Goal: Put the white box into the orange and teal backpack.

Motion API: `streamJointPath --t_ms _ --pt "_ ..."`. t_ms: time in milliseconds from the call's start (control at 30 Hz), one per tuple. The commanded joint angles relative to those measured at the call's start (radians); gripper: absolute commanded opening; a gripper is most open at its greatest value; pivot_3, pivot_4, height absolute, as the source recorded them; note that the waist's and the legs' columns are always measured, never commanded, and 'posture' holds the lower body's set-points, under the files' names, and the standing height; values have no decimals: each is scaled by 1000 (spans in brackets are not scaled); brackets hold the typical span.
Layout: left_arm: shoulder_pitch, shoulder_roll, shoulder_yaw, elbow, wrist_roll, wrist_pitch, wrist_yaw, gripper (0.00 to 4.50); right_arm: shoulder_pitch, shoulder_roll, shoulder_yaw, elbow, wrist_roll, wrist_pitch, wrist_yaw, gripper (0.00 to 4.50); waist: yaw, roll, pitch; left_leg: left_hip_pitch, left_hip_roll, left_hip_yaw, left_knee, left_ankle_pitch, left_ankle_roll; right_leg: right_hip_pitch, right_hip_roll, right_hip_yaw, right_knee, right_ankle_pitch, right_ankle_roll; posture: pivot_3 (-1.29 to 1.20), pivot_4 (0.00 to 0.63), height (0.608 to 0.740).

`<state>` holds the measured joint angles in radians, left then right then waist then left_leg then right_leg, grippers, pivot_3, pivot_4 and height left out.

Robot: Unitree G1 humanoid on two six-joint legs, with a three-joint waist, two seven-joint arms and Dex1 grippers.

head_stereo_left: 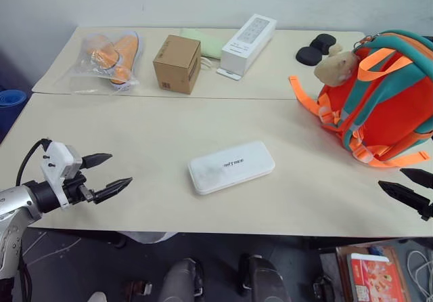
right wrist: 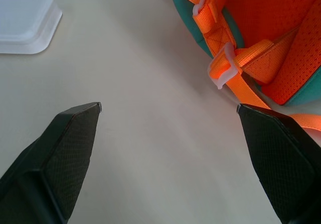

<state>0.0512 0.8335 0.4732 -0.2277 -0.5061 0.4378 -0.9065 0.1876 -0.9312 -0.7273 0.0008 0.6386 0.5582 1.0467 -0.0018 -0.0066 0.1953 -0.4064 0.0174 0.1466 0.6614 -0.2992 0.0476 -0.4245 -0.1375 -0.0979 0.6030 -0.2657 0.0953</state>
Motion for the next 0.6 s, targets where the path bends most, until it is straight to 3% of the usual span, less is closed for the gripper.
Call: streamJointPath --t_ms 33,600 --pt "11 18 18 -14 6 -22 -12 4500 1 7 -36 -7 4 -18 -6 4445 0 0 0 0 0 0 0 0 0 0 0 0 0 0 0 0 150 740" --pt "-1 15 -17 -86 -35 51 -6 4500 -72 -25 36 -5 -16 -41 5 4445 -2 0 0 0 0 0 0 0 0 0 0 0 1 0 0 0 150 740"
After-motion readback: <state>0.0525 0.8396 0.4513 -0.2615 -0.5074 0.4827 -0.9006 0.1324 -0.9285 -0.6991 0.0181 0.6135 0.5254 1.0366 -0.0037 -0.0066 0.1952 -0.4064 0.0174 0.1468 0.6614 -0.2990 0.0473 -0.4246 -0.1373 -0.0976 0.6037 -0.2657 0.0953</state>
